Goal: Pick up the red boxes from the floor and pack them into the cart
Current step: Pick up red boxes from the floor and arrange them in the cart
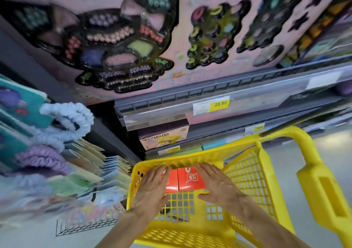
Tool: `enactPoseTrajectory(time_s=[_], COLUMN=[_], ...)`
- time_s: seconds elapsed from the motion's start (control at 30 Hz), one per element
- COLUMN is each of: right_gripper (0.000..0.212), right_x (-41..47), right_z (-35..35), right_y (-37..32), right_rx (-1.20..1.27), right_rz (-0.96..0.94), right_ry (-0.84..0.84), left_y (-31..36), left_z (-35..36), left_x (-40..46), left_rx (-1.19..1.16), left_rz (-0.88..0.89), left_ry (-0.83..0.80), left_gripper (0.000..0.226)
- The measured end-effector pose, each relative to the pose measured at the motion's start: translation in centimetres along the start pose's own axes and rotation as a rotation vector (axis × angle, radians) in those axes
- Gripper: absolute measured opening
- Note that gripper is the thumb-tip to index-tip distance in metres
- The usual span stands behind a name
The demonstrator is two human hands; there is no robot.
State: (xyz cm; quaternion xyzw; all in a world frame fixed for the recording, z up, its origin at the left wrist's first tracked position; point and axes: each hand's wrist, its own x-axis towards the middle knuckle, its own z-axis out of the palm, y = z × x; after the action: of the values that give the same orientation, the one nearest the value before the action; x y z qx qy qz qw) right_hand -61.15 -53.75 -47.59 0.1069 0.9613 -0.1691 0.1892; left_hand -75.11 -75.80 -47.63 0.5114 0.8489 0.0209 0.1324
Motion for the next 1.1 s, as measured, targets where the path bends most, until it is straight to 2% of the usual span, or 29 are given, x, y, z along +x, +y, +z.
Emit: enactPoseTrajectory(time_s=[0.13,0.2,0.27,0.37,0.53,0.63,0.8,0.9,1.1], right_gripper=[0.090,0.087,0.088,0.086,0.094,0.085,0.086,0.085,0.084], right_x=[-6.5,-11.1,-16.6,-25.1,-39.8,-48.1,-61.2,-68.4,-81.5], right_z=[-7.0,-11.4,-15.8,-21.5,-28.8,-31.5,-32.2,-32.6,-32.8], right_y=[-0.2,-0.3,-0.5,-0.4,0.4,2.0,7.1,11.0,20.8], right_rx=[0.032,0.035,0.049,0.080,0.083,0.046,0.008,0.006,0.024], right_rz=[0.049,0.102,0.185,0.261,0.478,0.598,0.785,0.884,1.021], right_ry=[0.124,0.204,0.251,0.363,0.511,0.583,0.656,0.694,0.735], left_y=[3.2,5.8,9.0,15.1,27.3,35.7,50.1,59.9,78.1], left_z=[-7.0,-11.6,-16.3,-23.3,-32.3,-36.7,-39.7,-40.2,-40.6], left_x=[-0.3,-0.5,-0.8,-1.5,-1.0,-0.2,0.9,2.6,5.8], left_rx=[-0.082,-0.149,-0.119,-0.115,-0.106,-0.027,-0.027,-0.016,-0.092], left_rz=[0.134,0.215,0.316,0.432,0.712,0.860,1.032,1.130,1.231], left_ry=[0.067,0.076,0.111,0.205,0.167,0.194,0.208,0.235,0.294], left_gripper=[0.085,0.087,0.090,0.087,0.091,0.092,0.079,0.080,0.078])
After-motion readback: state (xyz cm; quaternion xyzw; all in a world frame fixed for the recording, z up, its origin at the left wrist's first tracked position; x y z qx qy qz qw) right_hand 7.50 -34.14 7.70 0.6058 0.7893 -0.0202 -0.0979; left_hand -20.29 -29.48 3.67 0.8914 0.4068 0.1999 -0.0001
